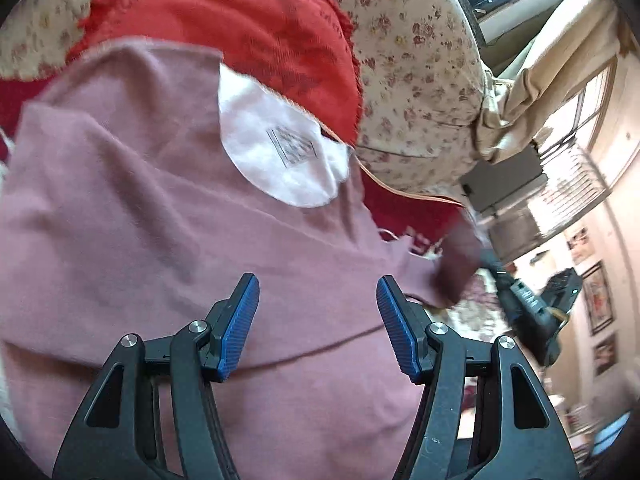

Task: Fold small clothes
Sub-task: 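Grasp the sleeve with the right tool and fold it toward the left tool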

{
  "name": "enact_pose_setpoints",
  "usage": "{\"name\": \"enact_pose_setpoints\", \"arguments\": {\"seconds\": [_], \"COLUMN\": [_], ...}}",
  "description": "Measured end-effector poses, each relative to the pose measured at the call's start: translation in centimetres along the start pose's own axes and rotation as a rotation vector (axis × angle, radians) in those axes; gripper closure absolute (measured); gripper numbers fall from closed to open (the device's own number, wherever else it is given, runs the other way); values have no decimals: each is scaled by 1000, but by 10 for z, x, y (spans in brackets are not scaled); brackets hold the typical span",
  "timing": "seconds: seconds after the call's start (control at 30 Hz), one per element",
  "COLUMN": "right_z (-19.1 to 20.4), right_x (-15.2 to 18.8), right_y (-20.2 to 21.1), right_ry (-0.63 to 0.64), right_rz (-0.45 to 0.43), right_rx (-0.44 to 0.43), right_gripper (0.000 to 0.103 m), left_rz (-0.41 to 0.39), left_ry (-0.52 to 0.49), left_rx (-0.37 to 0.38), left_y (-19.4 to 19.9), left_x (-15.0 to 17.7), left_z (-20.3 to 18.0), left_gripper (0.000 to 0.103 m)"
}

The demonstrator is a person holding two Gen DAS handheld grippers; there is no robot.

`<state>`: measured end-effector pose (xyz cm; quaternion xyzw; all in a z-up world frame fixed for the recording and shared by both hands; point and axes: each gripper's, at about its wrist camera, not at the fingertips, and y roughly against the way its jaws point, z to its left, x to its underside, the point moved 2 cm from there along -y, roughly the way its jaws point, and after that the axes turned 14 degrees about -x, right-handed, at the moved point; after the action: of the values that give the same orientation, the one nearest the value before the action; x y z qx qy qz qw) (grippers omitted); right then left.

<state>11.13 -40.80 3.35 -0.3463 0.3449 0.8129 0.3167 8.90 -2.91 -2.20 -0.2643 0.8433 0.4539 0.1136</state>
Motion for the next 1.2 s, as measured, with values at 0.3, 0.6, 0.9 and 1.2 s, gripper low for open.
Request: {"name": "enact_pose_setpoints", "arguments": {"seconds": [0.3,0.6,0.9,1.2], "right_z": [118,153,169,168], "right_x": [109,126,144,135], "right_y": [-115,-110,-118,-92], "right_ry": [117,179,276,329], "right_rz": [383,392,437,442], "right_rx": [-180,-288,-261,-213], "right_gripper": [100,100,97,70], "left_rz": [167,191,191,163], "left_ry": [161,139,115,38], "left_rx": [133,150,142,88], "left_y": [-22,-26,-29,-31], "left_x": [4,4,6,11], "left_z": [14,4,4,-3], "left_gripper": [32,29,29,29]}}
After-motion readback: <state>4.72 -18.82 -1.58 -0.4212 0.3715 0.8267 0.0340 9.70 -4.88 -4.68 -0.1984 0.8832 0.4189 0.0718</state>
